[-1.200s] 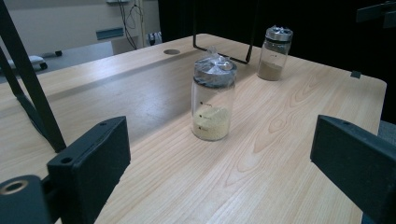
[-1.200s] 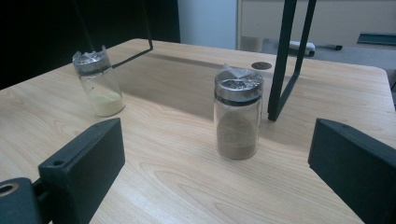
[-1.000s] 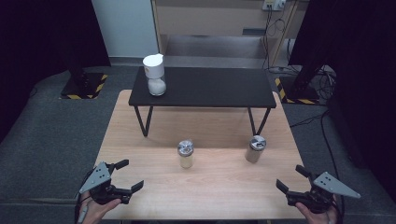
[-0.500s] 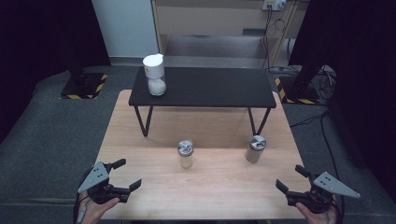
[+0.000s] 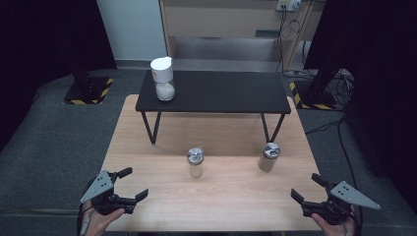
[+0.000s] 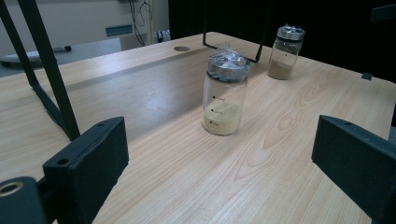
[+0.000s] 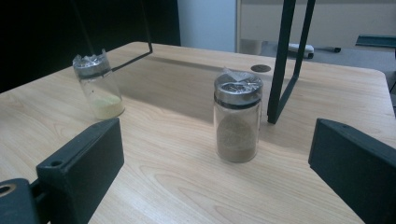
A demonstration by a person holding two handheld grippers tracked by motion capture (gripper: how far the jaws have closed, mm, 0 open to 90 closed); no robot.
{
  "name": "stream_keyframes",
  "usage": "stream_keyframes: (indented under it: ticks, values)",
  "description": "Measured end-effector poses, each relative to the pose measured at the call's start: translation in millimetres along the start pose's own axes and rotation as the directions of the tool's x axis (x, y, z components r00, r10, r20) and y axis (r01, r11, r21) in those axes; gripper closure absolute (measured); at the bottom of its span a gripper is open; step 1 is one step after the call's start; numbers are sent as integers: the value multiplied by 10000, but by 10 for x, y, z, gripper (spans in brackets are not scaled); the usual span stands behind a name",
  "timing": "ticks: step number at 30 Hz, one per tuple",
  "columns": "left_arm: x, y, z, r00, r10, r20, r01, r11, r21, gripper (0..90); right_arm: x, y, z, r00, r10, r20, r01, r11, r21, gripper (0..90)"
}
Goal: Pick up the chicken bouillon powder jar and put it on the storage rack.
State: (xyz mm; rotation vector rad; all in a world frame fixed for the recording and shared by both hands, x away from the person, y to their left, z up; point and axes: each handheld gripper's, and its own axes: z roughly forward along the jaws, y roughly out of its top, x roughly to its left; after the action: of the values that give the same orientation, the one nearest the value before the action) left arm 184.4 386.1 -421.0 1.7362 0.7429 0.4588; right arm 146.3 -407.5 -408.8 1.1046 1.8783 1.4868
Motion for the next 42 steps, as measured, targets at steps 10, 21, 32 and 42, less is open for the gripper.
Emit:
stream_keyframes:
  ticks: [10,21,32,42]
  values:
    - [7,5,7,10000,12,87,-13,10000,40,25,7,46,2,10000,-49,-70,48,9999,-108,26]
    - [32,-1,17,9999,-95,106,95,10000,-11,25,50,191,65,9982,-321,-504,317,9995,-84,26]
    - [50,-13,9,9999,-140,57,140,9999,-28,23,71,371,238,9941,-569,-928,572,9984,13,25]
    - [52,-19,2,9999,-150,20,150,9999,-48,22,116,553,457,9862,-861,-1412,886,9960,115,25]
